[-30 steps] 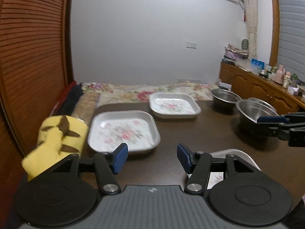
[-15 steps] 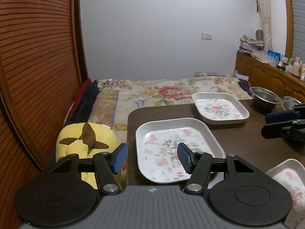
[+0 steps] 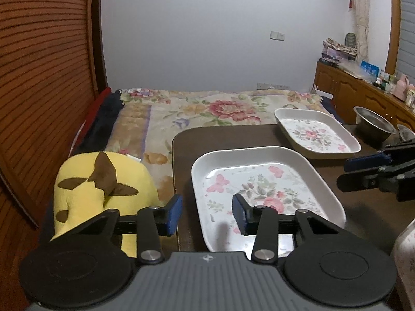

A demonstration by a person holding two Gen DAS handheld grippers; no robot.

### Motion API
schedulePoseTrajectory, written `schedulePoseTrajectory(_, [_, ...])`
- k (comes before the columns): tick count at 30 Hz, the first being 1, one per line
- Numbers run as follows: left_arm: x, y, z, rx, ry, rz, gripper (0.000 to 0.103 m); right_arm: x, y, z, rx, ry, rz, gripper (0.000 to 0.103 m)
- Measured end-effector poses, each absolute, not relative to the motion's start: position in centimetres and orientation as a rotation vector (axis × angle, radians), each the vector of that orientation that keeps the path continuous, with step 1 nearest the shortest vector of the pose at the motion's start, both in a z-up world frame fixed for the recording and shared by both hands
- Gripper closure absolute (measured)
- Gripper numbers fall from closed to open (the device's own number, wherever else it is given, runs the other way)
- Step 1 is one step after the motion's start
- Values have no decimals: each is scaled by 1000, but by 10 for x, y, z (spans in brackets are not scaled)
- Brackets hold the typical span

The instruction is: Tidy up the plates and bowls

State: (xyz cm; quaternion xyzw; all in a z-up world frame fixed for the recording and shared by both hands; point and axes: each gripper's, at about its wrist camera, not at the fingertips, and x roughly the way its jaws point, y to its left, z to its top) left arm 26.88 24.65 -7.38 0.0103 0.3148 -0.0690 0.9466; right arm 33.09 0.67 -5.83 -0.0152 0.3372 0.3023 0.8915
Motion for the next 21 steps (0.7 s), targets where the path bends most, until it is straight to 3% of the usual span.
schedulePoseTrajectory(14, [278,251,-87,-12,664,-165,81,350,19,-77,-51,772,631,66])
schedulePoseTrajectory(21, [278,252,-87,-24,666,-155,88,352,21,-79,-61,790,637,78])
